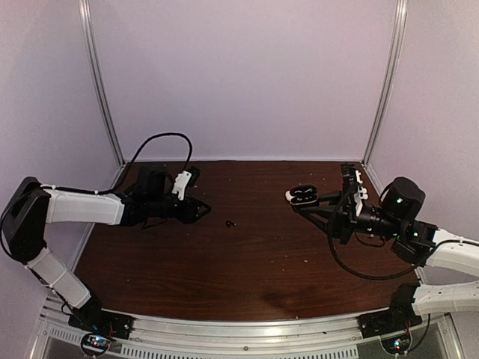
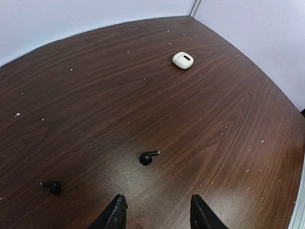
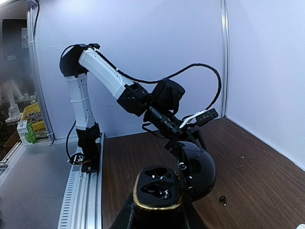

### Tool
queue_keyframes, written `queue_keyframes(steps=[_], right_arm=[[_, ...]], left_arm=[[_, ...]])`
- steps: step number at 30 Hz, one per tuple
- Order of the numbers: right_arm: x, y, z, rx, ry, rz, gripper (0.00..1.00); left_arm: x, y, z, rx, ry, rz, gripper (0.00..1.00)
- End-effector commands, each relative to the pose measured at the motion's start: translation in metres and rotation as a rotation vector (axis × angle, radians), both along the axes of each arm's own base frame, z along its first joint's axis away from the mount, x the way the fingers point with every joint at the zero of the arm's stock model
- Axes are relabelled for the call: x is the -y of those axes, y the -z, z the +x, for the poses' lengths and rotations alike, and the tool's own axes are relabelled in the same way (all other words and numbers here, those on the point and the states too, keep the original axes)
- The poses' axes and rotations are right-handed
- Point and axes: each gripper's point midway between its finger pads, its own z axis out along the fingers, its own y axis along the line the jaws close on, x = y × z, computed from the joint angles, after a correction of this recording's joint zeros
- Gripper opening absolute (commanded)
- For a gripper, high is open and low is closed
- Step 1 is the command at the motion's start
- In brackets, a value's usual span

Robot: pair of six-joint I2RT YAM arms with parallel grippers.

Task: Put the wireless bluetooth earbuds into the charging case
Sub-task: Pick up the right earbud from the center of the board.

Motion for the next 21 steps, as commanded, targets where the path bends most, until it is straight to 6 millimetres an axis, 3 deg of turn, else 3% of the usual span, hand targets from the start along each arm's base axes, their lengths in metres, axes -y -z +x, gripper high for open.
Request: queue_keyframes(steps=[1, 6, 15, 21], right_arm=[[-0.001, -0.008, -0.002, 0.024, -0.022, 0.007, 0.0], [-0.003, -0.005, -0.002, 0.015, -0.026, 0.007, 0.0], [-0.001, -0.004, 0.0, 0.013, -0.014, 0.009, 0.0], [-0.002, -0.002, 0.001, 0.01, -0.011, 0.007, 0.0]], left_arm=[[0.004, 0.018, 0.013, 0.021, -0.001, 0.003, 0.47], [0.016, 0.037, 0.01, 0.05, 0.069, -0.037, 0.45], [0.033, 0.082, 0.02, 0.037, 0.083, -0.012, 0.44], [0.045, 0.1, 0.026, 0.051, 0.079, 0.023, 0.44]])
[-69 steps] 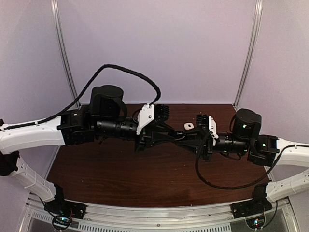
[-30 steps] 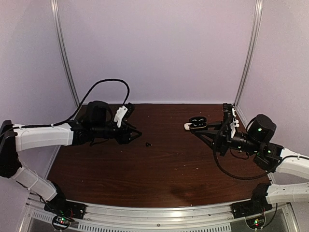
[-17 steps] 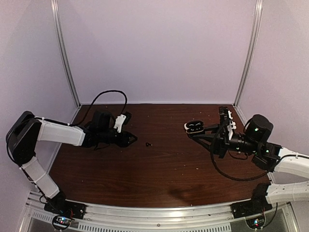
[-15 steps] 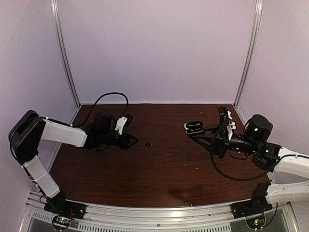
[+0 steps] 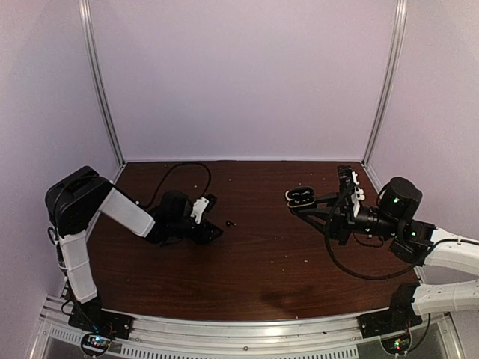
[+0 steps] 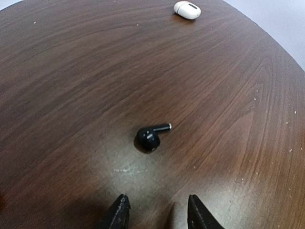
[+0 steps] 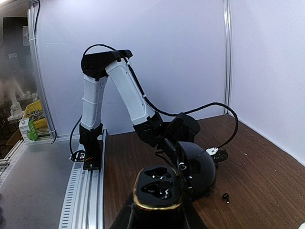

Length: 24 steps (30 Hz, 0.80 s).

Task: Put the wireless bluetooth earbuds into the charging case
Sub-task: Pick up the right earbud from the center of the board.

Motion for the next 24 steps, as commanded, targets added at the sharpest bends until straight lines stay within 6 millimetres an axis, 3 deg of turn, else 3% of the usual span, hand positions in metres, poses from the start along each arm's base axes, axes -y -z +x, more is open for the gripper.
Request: queue_keyframes(steps=[1, 15, 24], right_arm=[[0.002, -0.008, 0.0, 0.026, 0.005, 0.023, 0.0], [0.004, -0.01, 0.003, 0.029, 0.026, 0.021, 0.0], [0.005, -0.009, 0.003, 0.026, 0.032, 0.016, 0.0]], left_arm=[[0.02, -0.013, 0.019, 0.111, 0.006, -0.026, 0.44], [0.029, 0.022, 0.025, 0.122, 0.009, 0.029, 0.37], [0.031, 0.025, 0.027, 0.138, 0.019, 0.039, 0.3]])
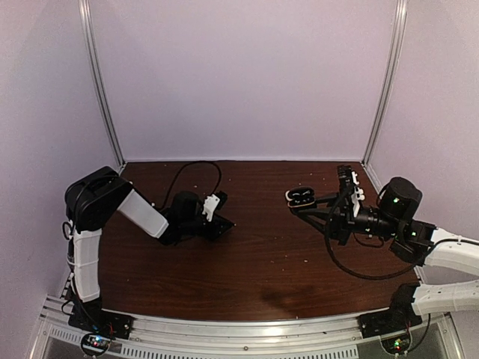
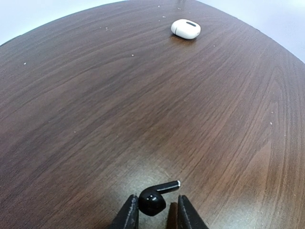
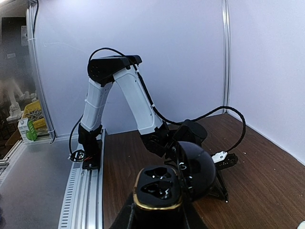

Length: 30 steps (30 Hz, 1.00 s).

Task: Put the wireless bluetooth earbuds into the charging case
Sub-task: Pick up the right earbud from the center of the board.

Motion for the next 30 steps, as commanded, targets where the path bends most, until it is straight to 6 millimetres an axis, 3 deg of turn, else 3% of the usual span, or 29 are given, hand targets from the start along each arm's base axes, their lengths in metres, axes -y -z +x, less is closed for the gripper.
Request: queue_keyframes(steps=[1, 11, 21, 25, 30], right_arm=[[0.004, -0.01, 0.002, 0.029, 0.023, 0.019, 0.0], [0.002, -0.007, 0.004, 0.022, 0.026, 0.014, 0.0], [0.003, -0.007, 0.005, 0.02, 0.033, 0.011, 0.0], [0.003, -0.008, 0.005, 0.019, 0.031, 0.011, 0.0], [0.002, -0.008, 0.004, 0.016, 0.024, 0.015, 0.0]], left_arm=[[-0.004, 0.022, -0.003, -0.025, -0.007, 0.063, 0.29], [-0.006, 0.025, 0.007, -0.014, -0.043, 0.113, 0.25], [-0.006, 0.024, 0.006, -0.011, -0.03, 0.117, 0.18], [-0.005, 0.013, 0.004, 0.005, -0.021, 0.098, 0.15], [-0.005, -0.014, 0.003, 0.059, -0.021, 0.061, 0.13]])
